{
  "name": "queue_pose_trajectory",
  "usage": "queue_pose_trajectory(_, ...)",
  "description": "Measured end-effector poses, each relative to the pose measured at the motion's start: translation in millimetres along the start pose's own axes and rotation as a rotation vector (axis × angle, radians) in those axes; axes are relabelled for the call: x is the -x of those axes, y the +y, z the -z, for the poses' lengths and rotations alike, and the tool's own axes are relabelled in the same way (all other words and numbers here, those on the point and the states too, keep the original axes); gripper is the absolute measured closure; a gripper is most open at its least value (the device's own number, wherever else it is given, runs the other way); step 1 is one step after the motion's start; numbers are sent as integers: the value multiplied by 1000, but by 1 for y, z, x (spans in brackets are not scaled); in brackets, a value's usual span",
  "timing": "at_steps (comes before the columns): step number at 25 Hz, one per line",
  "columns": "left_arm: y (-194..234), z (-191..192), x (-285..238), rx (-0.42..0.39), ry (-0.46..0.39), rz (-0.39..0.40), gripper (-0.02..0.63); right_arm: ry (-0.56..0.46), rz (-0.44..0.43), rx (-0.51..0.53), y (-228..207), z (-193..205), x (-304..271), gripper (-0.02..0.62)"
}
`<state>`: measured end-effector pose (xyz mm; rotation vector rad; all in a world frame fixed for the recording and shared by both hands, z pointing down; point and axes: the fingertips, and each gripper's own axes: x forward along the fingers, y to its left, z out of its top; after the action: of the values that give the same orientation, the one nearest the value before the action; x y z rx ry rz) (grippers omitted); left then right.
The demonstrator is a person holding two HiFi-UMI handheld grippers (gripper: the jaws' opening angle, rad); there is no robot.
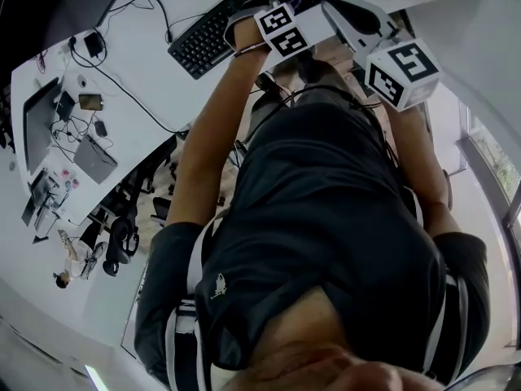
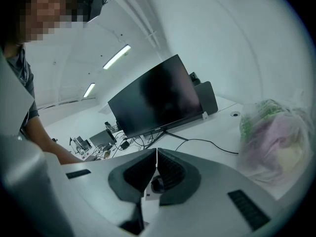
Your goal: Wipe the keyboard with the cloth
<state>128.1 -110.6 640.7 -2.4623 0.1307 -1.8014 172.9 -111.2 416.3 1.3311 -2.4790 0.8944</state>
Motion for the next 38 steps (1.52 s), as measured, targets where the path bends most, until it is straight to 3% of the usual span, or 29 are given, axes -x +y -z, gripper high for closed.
queue_pose_trajectory(5, -38, -18, -2, -43, -34, 36, 542, 1, 24, -9, -13, 2, 6, 584)
queue_pose_trajectory(8, -37, -29, -9, -78, -43, 57, 543, 2, 35, -13, -18, 3, 9, 584)
queue_pose_trajectory(11, -5, -31, -13, -41, -46, 47, 543, -1, 39, -14, -19, 3, 9, 584)
queue_pose_trajectory(15, 68, -28, -3, 14, -26, -76, 543, -2, 46, -23, -22, 8, 11, 584)
queue_pose_trajectory(17, 85, -25, 0, 14, -6, -92, 543, -2, 49, -28, -23, 10, 12, 584)
queue_pose_trajectory(20, 63, -25, -9, -39, 7, -59, 545, -7, 59, -38, -26, 10, 13, 584)
queue_pose_trajectory(26, -26, -41, -12, -154, -29, 25, 545, -15, 75, -49, -33, 7, 14, 584)
queue_pose_trajectory(29, -45, -45, -16, -186, -41, 61, 545, -14, 77, -50, -34, 5, 12, 584)
queue_pose_trajectory(33, -13, -54, -19, -173, -54, 35, 545, -10, 75, -49, -33, 7, 10, 584)
queue_pose_trajectory(38, 81, -54, -11, -107, -11, -93, 545, -7, 79, -53, -33, 12, 12, 584)
